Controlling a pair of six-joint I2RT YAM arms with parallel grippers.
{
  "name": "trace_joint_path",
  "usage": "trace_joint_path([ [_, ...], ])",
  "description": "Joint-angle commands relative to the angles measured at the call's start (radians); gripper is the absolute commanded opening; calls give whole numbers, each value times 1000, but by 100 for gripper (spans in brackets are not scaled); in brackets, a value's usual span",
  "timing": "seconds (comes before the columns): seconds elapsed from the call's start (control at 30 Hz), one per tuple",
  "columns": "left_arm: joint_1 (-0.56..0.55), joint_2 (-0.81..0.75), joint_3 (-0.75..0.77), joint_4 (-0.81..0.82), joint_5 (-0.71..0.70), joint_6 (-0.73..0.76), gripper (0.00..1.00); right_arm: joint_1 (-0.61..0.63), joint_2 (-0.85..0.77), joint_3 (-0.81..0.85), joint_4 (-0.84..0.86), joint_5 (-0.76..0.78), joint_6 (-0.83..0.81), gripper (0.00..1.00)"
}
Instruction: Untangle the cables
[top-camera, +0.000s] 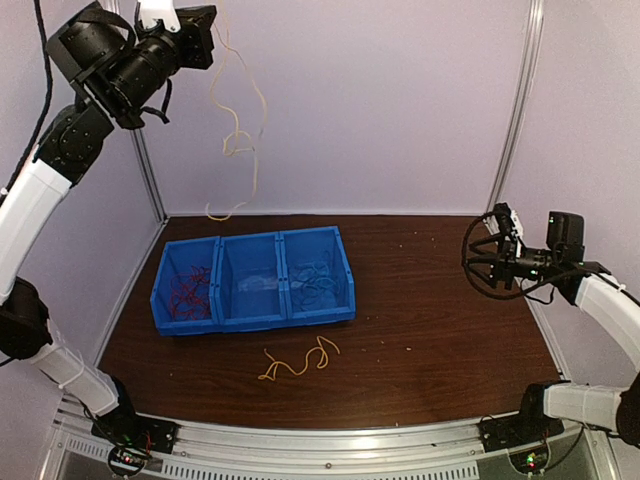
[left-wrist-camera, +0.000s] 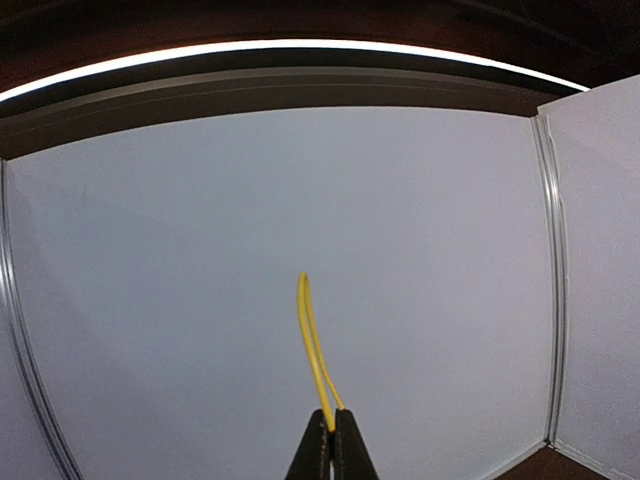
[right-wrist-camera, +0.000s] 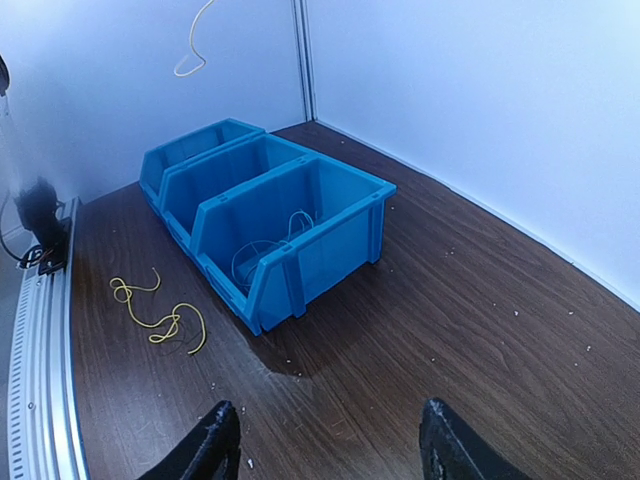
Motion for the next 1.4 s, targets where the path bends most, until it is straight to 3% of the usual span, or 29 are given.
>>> trace_joint_path([
  [0.0, 15, 12, 88, 36, -34, 59, 0, -14, -24, -13, 21, 13, -7, 62],
  [0.17, 27, 30, 79, -7, -72, 43, 0, -19, -32, -16, 21, 10, -7, 62],
  [0.37, 110, 45, 29, -169, -57, -104, 0, -20, -31, -20, 22, 6, -11, 63],
  [0.83, 198, -91, -427, -90, 9, -298, 0, -25, -26, -19, 7, 17, -29, 63],
  [1.07, 233, -97, -551, -69, 22, -365, 0, -27, -12, -13, -3, 21, -42, 64],
  [1.37, 237, -88, -824, -6, 103, -498, 0, -27, -12, -9, -18, 22, -57, 64],
])
